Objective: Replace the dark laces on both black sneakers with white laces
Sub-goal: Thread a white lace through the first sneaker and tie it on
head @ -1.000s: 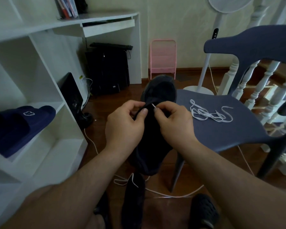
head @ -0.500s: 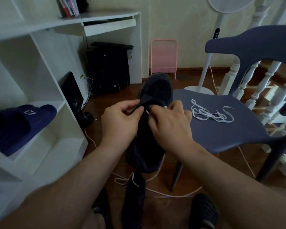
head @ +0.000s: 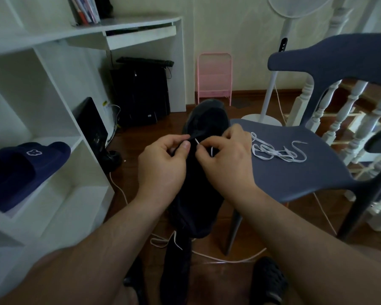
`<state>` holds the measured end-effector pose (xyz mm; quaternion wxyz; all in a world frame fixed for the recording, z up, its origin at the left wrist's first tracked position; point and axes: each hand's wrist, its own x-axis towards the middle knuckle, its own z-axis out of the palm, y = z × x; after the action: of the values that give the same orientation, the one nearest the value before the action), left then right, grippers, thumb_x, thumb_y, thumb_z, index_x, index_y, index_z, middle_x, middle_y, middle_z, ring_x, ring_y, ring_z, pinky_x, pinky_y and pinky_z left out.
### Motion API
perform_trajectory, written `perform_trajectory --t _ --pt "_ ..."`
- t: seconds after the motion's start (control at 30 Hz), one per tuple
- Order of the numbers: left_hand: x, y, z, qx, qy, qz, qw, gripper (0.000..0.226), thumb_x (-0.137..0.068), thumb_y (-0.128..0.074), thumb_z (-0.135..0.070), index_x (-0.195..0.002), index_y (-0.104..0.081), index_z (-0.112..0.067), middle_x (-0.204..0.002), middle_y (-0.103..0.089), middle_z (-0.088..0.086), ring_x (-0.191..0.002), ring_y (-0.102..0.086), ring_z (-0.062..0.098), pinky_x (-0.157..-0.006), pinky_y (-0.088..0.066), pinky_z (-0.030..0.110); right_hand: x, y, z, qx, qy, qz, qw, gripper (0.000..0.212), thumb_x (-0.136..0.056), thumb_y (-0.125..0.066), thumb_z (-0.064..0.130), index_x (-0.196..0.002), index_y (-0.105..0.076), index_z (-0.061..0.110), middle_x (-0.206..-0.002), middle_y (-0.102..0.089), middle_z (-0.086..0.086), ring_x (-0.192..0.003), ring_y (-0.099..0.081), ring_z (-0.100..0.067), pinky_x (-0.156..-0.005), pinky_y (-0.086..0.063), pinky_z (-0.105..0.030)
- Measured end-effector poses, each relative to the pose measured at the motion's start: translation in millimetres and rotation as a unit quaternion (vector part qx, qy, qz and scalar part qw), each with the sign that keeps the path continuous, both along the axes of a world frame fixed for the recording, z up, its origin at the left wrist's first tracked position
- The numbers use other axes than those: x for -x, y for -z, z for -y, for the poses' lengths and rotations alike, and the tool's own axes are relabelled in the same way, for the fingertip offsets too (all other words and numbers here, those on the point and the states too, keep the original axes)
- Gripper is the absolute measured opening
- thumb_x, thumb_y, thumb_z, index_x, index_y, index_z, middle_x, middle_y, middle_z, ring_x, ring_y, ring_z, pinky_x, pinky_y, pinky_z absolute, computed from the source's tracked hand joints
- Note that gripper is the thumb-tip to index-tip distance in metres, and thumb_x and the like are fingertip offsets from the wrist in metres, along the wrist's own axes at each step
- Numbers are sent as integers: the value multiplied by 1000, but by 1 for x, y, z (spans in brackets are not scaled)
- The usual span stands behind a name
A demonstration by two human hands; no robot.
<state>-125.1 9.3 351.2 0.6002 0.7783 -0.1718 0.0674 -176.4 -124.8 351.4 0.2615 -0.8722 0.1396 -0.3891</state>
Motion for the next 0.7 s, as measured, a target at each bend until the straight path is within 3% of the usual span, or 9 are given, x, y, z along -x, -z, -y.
perform_trajectory --t 0.1,0.47,0.6,0.7 --pt "3 4 2 10 18 1 1000 16 -100 -70 -31 -106 -77 -43 -96 -76 -17 -96 -71 -2 -88 -63 37 0 0 5 -13 -2 -27 1000 14 -90 -71 41 -83 -78 30 -95 -39 5 -96 -41 -22 -79 -38 -39" --pt "2 -1 -2 55 20 -9 998 18 -102 -68 -25 -104 -77 -41 -99 -78 -14 -97 -73 3 -90 -63 39 6 -1 -5 -96 -35 14 995 13 -97 -64 40 -94 -76 37 -90 -46 16 -99 -42 -16 -85 -43 -42" --pt "8 3 1 3 31 8 999 20 -101 -69 -29 -100 -74 -49 -94 -76 -16 -93 -71 -1 -88 -62 38 5 -2 -3 -120 -32 -11 992 12 -98 -63 40 -87 -67 44 -91 -50 18 -104 -42 -13 -90 -41 -42" --pt "10 4 3 -35 55 -5 998 18 -100 -70 -34 -101 -72 -52 -94 -74 -19 -93 -69 0 -87 -62 41 2 1 6 -124 -10 -29 992 10 -96 -67 39 -92 -76 39 -95 -59 18 -109 -54 -19 -94 -47 -49"
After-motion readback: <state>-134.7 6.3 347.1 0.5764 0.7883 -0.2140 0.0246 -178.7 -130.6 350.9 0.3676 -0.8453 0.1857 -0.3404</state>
